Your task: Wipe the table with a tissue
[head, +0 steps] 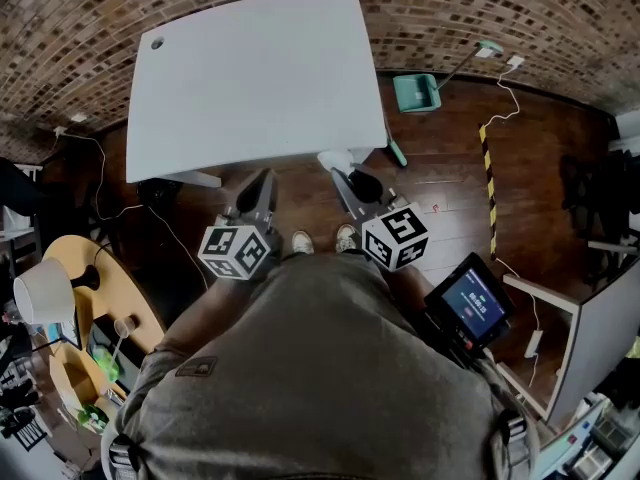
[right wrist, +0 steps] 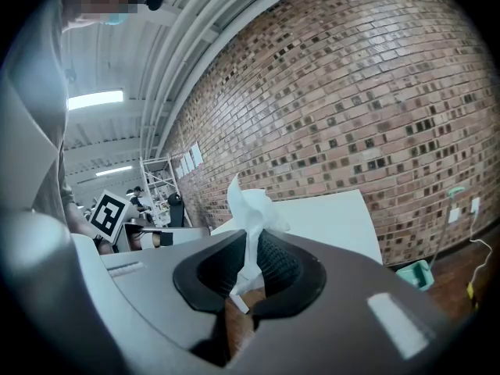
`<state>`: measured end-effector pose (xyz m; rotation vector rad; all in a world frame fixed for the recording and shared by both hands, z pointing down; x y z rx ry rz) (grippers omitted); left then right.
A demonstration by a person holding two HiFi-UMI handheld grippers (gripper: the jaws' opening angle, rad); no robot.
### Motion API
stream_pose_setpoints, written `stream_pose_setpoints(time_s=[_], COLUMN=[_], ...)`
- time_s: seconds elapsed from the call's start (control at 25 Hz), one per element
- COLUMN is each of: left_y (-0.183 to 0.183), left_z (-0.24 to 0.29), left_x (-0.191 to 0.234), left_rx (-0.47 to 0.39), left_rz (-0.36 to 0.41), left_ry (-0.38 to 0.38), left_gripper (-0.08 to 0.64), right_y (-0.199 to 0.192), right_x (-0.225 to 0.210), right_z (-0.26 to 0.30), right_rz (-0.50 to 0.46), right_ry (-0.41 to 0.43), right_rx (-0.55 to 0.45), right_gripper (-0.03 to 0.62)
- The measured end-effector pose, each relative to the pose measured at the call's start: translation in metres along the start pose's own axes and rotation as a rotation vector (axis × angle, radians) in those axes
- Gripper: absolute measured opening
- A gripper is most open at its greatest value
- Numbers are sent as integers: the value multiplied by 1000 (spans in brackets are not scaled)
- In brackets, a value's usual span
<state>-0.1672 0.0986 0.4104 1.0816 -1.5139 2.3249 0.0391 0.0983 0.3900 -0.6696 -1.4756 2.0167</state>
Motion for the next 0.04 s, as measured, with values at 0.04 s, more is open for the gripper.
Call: stream_pose_setpoints(time_s=[0.04], left_y=[0], left_z=[1], left_x=[0], left_rx=[1], left_rz=[0], left_ry=[1], left_gripper=[2], right_y=[-1], right_x=[-1], right_z=[0], right_rz=[0], right_ry=[0], right_rx=[0], right_gripper=[51])
Point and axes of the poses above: the fingertips, and each gripper's own axes: z forward along the fingers, x to its left, y out of its top, the point moved 7 cm from there along -z, backward along the fingers, and after that the axes turned 15 degrees about -z, right-handed, at the moved point
